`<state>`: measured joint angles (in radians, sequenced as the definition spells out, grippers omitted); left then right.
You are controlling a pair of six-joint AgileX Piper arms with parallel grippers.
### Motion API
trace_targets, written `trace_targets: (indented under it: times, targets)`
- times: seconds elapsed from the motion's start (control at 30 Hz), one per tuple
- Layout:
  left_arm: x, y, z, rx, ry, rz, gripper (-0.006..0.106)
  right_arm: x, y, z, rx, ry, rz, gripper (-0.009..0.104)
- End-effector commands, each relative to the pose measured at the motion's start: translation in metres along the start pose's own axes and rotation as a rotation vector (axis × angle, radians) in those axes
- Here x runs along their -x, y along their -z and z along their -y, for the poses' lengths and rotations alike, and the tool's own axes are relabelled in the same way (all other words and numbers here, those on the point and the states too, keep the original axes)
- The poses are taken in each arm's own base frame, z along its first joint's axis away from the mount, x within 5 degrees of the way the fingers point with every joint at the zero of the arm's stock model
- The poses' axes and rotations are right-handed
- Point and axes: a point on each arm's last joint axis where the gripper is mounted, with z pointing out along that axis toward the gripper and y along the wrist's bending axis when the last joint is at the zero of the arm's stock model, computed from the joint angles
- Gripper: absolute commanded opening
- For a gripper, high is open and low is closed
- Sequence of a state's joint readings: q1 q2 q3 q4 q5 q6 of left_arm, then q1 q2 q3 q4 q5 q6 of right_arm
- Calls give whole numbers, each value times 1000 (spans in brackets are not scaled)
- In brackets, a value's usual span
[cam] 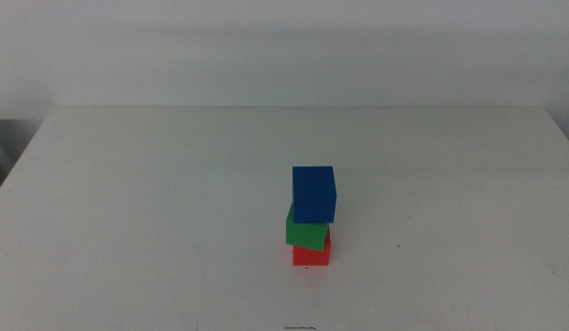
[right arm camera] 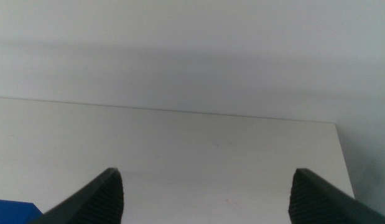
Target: Stack red cubes first, then green, then blue cubes in a specific spot.
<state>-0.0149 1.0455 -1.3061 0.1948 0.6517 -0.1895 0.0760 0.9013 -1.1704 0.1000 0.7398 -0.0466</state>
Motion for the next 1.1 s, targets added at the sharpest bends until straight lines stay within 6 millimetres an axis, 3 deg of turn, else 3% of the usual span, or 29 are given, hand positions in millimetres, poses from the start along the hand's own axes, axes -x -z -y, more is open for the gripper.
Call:
trace_targets:
  times: [0.0, 0.1, 0.23, 0.33, 0.57, 0.77, 0.9, 1.07]
  targets:
    - [13, 14, 1, -20, 9, 130, 93, 13, 9, 1, -11, 15, 109, 69]
    - [0, 22, 1, -38, 15, 164, 93, 8, 9, 1, -12, 16, 113, 69]
    - [-32, 33, 1, -65, 22, 205, 93, -12, 8, 4, -32, 13, 178, 69]
    - [-68, 43, 0, -78, 18, 222, 93, -41, 7, 8, -54, 9, 231, 69]
    - [-156, 76, -6, -94, 24, 256, 93, -137, 23, 12, -106, 42, 243, 69]
    - [-226, 80, -9, -102, 36, 244, 93, -202, 32, 14, -148, 139, 280, 69]
    - [-257, 79, -10, -105, 44, 240, 93, -229, 27, 14, -146, 145, 367, 69]
    - [-275, 81, -11, -107, 47, 276, 93, -258, 17, 16, -145, 150, 348, 69]
